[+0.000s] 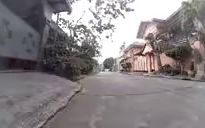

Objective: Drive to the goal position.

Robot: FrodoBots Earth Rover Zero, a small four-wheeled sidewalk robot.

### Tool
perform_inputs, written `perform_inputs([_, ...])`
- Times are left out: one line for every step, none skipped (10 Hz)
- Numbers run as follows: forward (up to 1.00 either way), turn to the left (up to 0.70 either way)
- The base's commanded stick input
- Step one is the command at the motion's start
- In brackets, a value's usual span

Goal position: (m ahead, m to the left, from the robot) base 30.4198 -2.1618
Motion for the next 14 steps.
perform_inputs([1.00,-0.07])
perform_inputs([1.00,-0.30])
perform_inputs([1.00,-0.40])
perform_inputs([1.00,-0.37])
perform_inputs([1.00,-0.29])
perform_inputs([1.00,-0.07])
perform_inputs([1.00,0.00])
perform_inputs([1.00,-0.10])
perform_inputs([1.00,-0.29])
perform_inputs([1.00,-0.39])
perform_inputs([1.00,-0.25])
perform_inputs([1.00,0.00])
perform_inputs([1.00,0.00])
perform_inputs([1.00,0.00])
